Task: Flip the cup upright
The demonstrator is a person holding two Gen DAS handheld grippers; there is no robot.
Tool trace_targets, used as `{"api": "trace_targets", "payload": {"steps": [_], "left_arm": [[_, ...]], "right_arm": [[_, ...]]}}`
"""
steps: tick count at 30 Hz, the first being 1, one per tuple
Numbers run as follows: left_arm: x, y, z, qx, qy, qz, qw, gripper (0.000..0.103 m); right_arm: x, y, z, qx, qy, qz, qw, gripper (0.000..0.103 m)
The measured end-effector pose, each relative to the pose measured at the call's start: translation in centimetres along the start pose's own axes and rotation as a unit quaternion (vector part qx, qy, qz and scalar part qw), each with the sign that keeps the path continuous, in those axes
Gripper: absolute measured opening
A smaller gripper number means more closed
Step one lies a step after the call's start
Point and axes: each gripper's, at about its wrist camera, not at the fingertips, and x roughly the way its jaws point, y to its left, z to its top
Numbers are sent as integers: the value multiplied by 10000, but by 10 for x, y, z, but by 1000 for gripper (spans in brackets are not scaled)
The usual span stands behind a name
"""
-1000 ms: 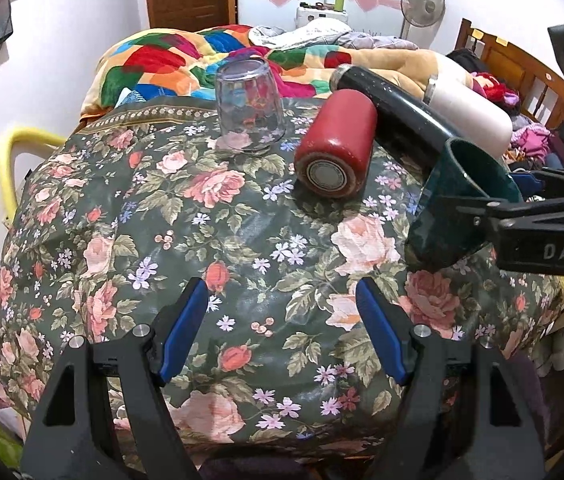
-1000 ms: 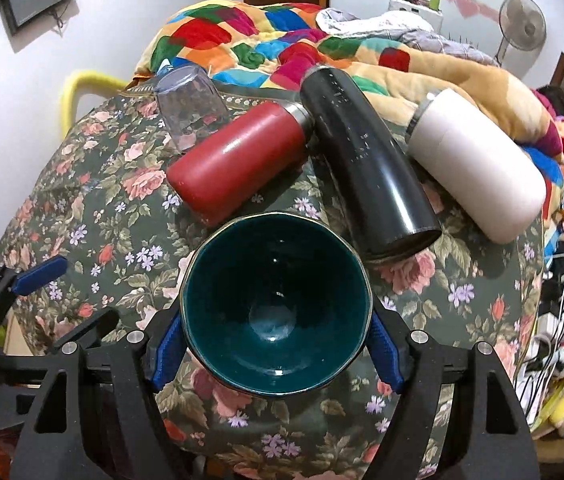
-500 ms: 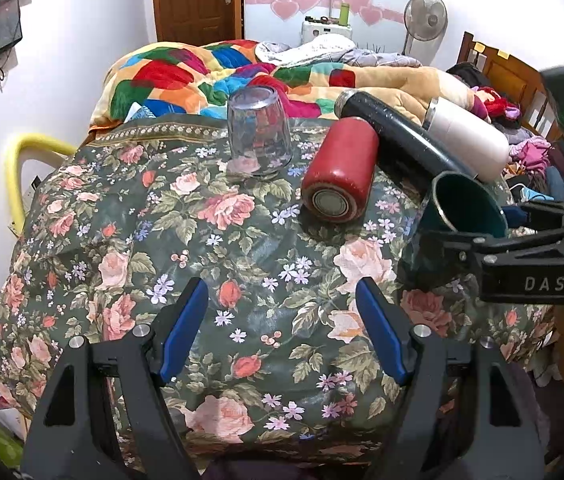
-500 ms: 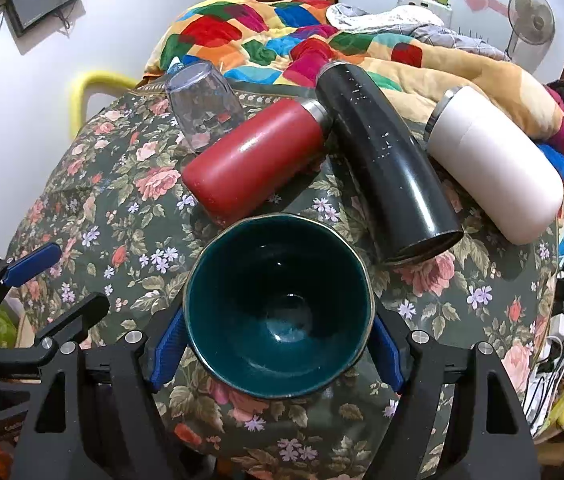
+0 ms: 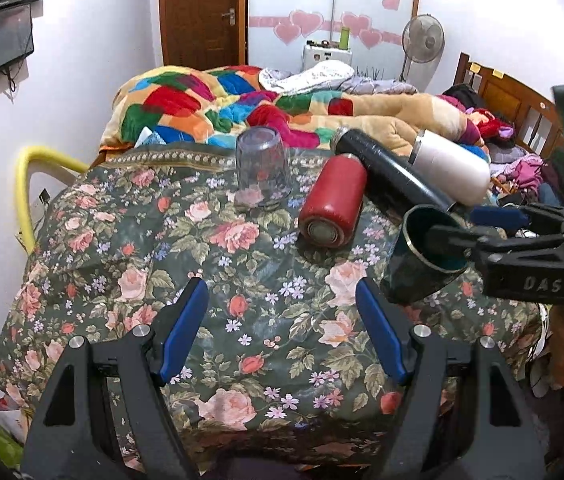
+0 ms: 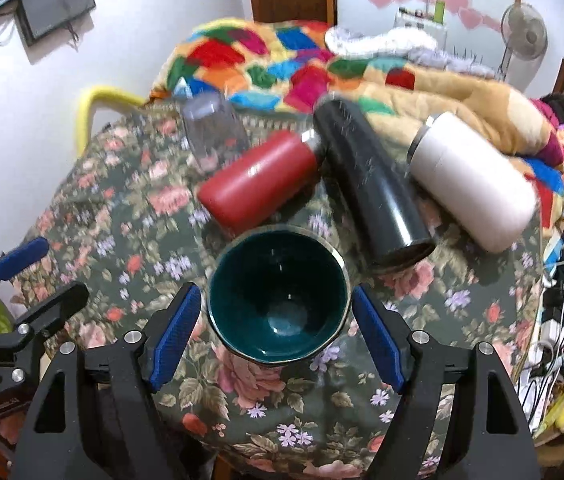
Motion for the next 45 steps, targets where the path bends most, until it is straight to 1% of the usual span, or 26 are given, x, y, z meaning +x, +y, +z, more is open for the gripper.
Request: {"api": "trace_targets", "payload": {"steps": [2, 3, 5, 7, 10, 13, 15, 17, 20, 21, 23, 25, 28, 29, 32, 37, 45], "left_arm": [[-10, -1, 5, -29, -93, -59, 9999, 75], [-18, -4, 8, -37, -185, -96, 9998, 75], [-36, -8, 14, -26, -404, -150, 9991, 75], [-61, -16, 22, 9, -711, -194, 9973, 75], [-99, -28, 32, 65, -1149, -242, 9931, 76], [-143, -40, 39, 144, -1657, -236, 9858, 77], [-173, -47, 39, 169, -2035, -210, 9787, 83], [-198, -51, 38, 159, -2360, -180, 9715, 93], [-230, -57, 33, 187, -2744, -161, 9613, 97], [-241, -60, 30, 195, -2845, -135, 9584, 98], [-254, -60, 25, 174, -2991, -90, 9540, 102], [-268, -62, 18, 166, -3134, -8, 9495, 102], [-281, -66, 10, 156, -3260, 119, 9452, 103], [-284, -68, 8, 150, -3273, 137, 9447, 103], [-287, -68, 2, 110, -3281, 117, 9445, 103], [-289, -69, -4, 102, -3282, 131, 9445, 103], [-286, -67, -4, 29, -3255, 113, 9455, 103]], "right_arm": [[-19, 2, 3, -44, -252, -48, 9997, 75], [-27, 2, 4, -66, -369, -74, 9993, 75], [-52, 3, 5, -129, -739, -170, 9970, 75], [-88, 5, 3, -194, -1262, -342, 9912, 75], [-133, 8, -2, -231, -1852, -548, 9809, 75], [-181, 14, -11, -218, -2433, -680, 9673, 76], [-213, 18, -20, -174, -2844, -746, 9556, 78], [-235, 20, -28, -87, -3141, -724, 9466, 82], [-265, 21, -41, 50, -3512, -731, 9334, 85], [-270, 21, -43, 84, -3590, -764, 9302, 86], [-279, 23, -48, 152, -3722, -826, 9243, 90], [-283, 24, -53, 195, -3798, -838, 9211, 94], [-285, 30, -61, 207, -3905, -963, 9153, 101], [-285, 31, -63, 200, -3924, -997, 9142, 103], [-285, 37, -68, 168, -3945, -1027, 9130, 103], [-287, 40, -76, 120, -3910, -1045, 9144, 103], [-291, 39, -85, 108, -3893, -1022, 9154, 103]]}}
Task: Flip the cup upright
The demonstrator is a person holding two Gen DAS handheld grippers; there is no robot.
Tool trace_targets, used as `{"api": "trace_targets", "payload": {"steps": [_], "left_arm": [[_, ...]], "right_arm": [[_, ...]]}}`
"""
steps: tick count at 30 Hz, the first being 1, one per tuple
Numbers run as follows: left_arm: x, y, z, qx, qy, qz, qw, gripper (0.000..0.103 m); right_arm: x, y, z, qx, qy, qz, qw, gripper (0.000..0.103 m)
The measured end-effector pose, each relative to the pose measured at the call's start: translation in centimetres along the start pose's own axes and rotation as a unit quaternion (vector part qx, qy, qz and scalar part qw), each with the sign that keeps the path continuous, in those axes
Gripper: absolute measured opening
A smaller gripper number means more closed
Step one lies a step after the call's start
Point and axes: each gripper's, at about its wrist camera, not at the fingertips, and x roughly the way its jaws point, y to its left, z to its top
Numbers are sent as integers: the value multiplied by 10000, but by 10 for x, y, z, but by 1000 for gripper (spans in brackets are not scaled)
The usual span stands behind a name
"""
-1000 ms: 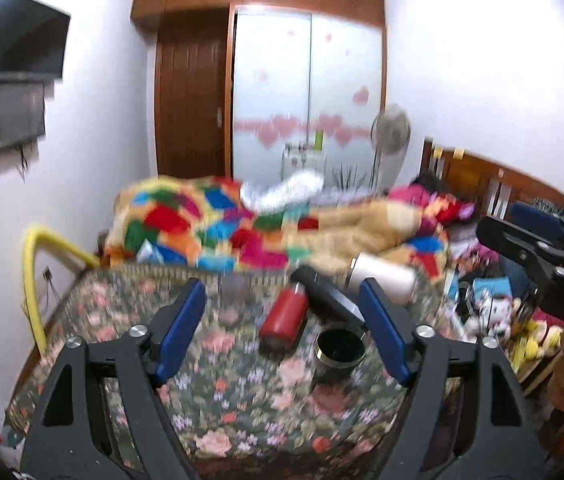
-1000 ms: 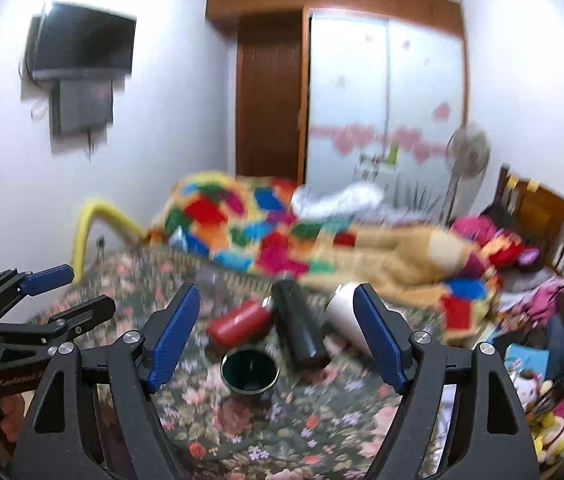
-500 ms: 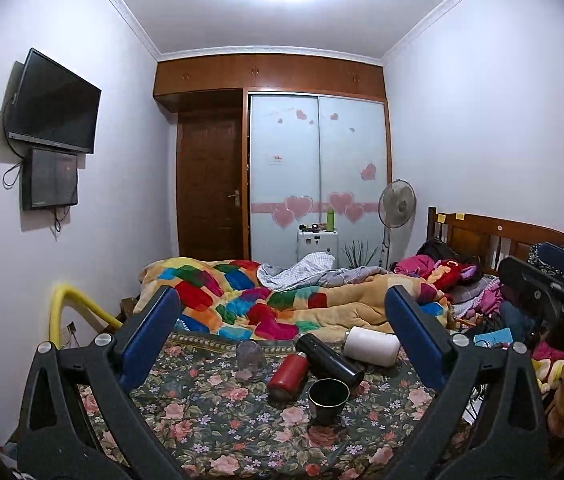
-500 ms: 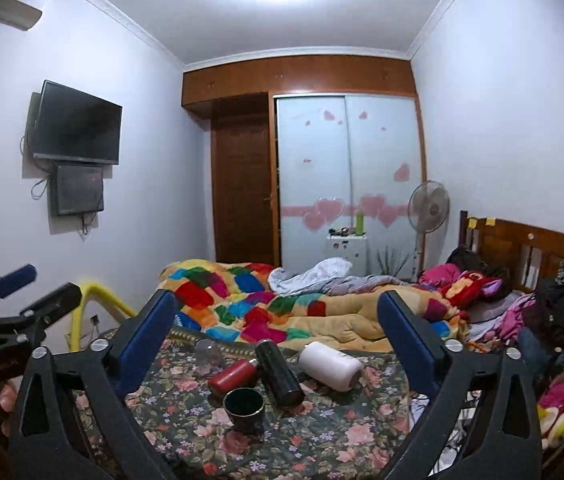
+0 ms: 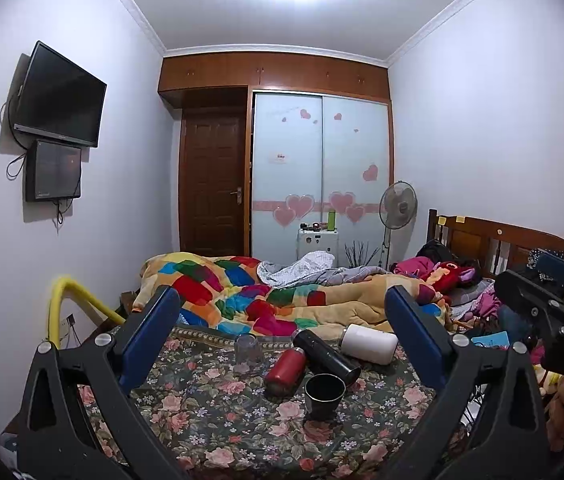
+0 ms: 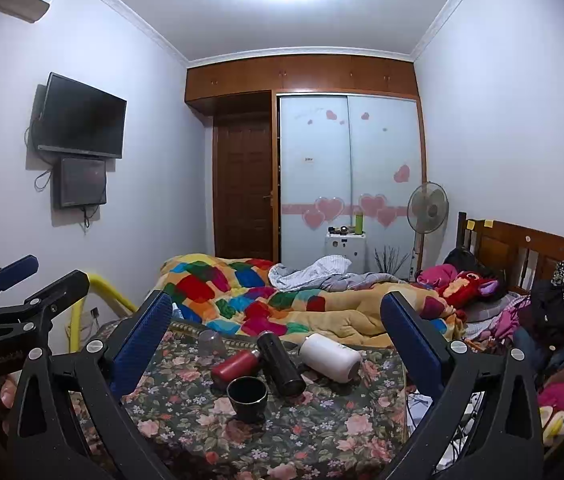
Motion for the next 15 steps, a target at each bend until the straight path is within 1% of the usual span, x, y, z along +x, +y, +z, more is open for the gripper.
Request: {"api": "trace_targets", "payload": {"steps": [15], "left_arm": [[3, -2, -4, -11, 18, 50, 10000, 103]], "right_arm": [[-1, -5, -3, 45, 76, 61, 9999, 103]]}}
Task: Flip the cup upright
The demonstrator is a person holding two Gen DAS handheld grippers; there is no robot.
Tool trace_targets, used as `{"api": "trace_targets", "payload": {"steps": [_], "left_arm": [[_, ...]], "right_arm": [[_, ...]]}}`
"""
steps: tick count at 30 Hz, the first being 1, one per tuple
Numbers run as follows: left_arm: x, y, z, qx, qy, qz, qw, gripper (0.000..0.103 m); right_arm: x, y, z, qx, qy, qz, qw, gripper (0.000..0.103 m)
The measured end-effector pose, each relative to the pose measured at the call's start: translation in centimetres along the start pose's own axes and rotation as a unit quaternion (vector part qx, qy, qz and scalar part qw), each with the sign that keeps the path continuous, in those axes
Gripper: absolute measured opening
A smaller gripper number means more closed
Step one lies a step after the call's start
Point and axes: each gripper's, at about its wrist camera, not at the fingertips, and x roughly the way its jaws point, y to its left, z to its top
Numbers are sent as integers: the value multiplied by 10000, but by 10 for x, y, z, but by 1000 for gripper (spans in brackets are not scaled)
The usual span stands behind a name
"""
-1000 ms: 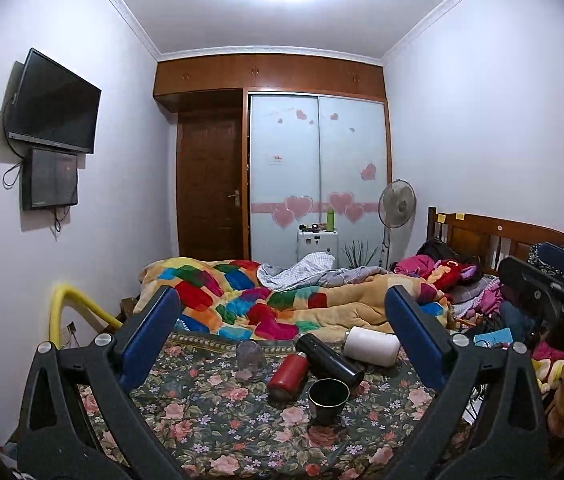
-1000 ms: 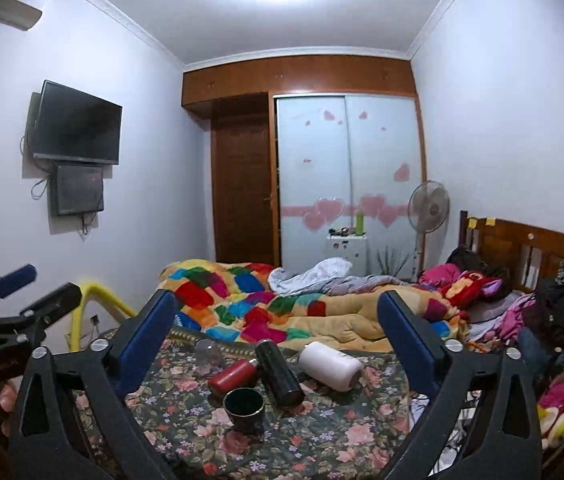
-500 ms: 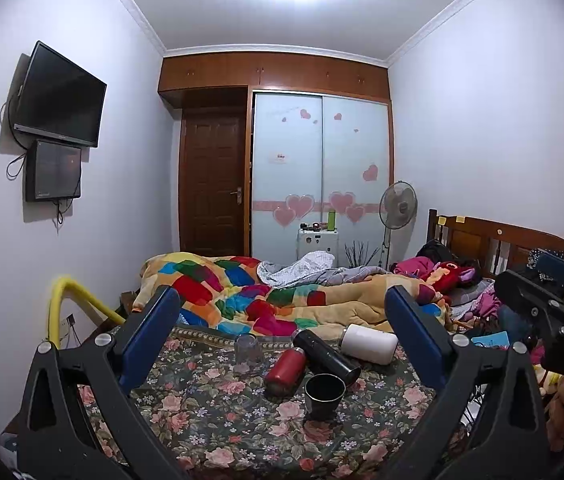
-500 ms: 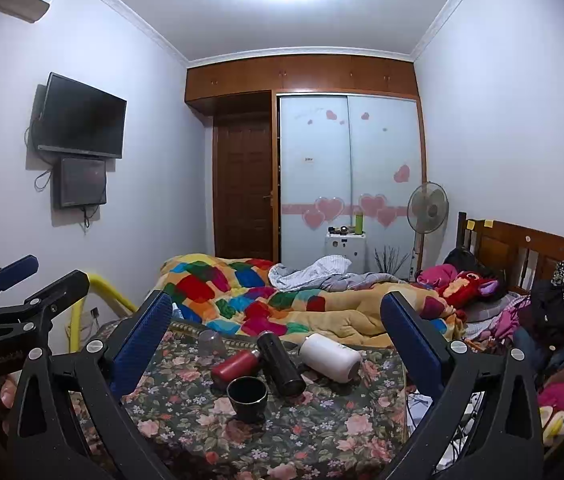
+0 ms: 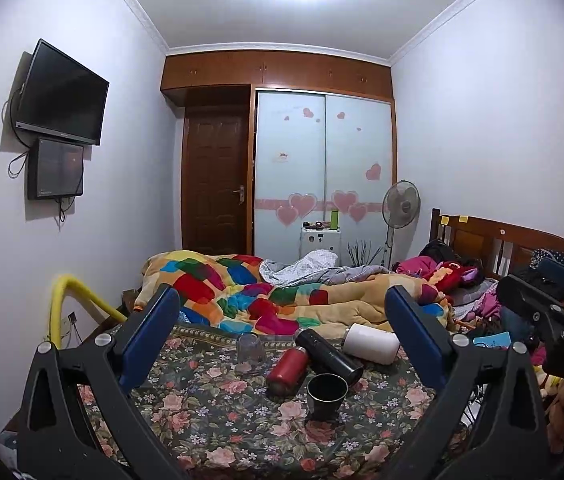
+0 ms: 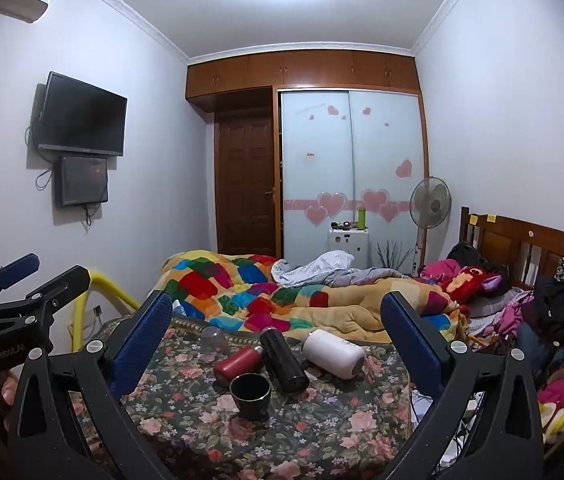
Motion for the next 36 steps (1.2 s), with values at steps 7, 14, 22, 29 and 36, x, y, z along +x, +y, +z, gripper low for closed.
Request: {"api": "trace_targets", "payload": {"steps": [7, 14, 22, 29, 36], "left_arm": [[0, 0, 0, -8, 1, -2, 10000, 103], [0, 0, -1, -3, 4, 3, 10000, 103], [2, -2, -2, -6, 16, -10, 10000, 103], [5, -7, -3, 26, 5, -33, 10000, 103], [5, -8, -3, 37, 14, -58, 10000, 103]], "right_arm": [[0, 0, 0, -3, 7, 0, 10000, 103], [0, 0, -1, 3, 24, 2, 10000, 103], [-1, 2, -3, 7, 28, 10, 10000, 103], [0, 3, -4, 9, 37, -2, 10000, 103], [0, 3, -4, 11, 36, 0, 10000, 103]]}}
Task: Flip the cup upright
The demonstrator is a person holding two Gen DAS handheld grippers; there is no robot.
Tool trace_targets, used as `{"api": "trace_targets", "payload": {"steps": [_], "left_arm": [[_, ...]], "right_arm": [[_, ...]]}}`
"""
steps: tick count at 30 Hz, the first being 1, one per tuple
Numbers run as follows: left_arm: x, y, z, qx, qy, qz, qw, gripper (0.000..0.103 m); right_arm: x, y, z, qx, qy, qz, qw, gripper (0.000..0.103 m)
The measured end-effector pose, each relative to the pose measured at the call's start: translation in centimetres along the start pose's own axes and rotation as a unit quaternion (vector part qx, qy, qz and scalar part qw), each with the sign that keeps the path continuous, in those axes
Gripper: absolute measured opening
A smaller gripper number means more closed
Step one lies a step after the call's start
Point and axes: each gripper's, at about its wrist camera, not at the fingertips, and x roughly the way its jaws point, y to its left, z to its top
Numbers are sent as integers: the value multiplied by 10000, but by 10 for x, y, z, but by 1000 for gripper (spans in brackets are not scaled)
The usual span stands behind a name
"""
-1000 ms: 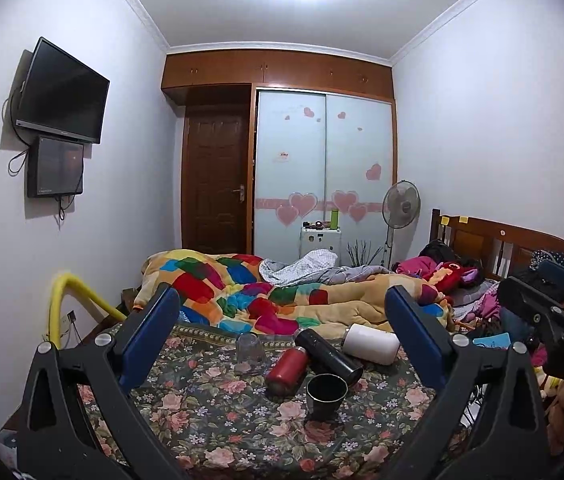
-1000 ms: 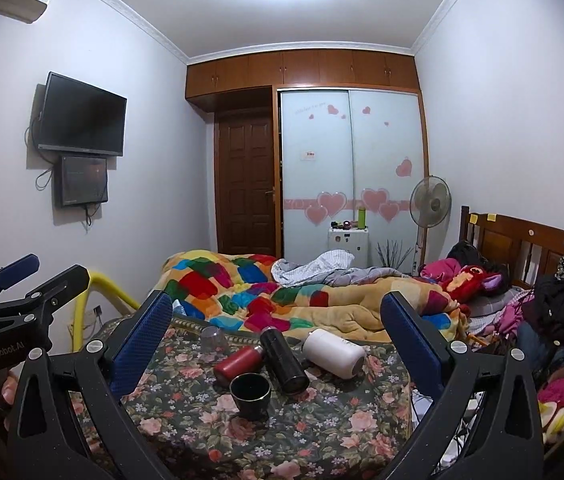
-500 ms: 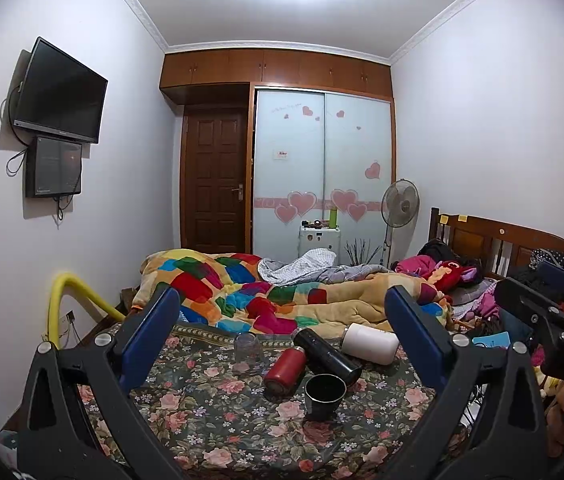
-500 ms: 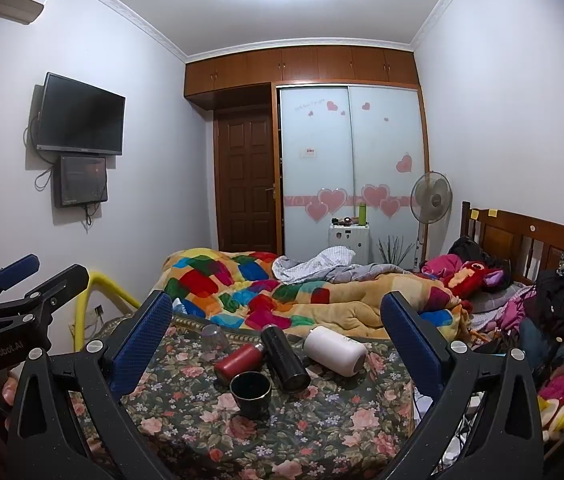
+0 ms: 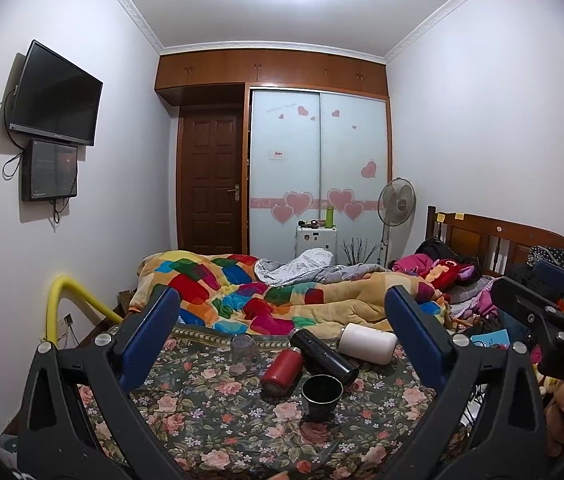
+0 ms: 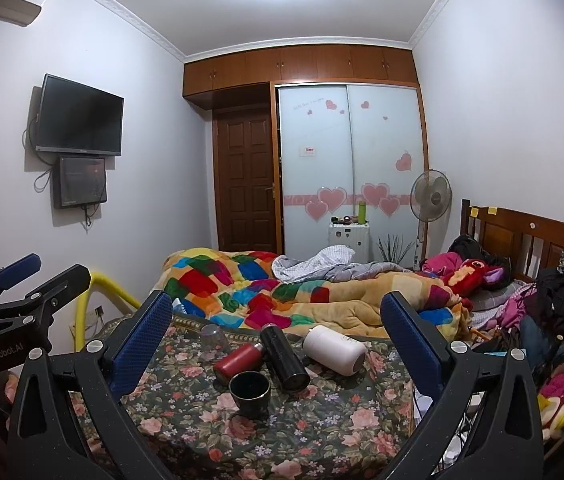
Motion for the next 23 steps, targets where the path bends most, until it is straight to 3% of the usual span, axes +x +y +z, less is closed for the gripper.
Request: {"api": "trace_targets", "payload": {"steps": [23], "left_arm": [[8, 5, 1, -52, 67, -114, 9999, 103]], "right_arm": [[4, 5, -4, 24, 60, -14, 10000, 103]]}}
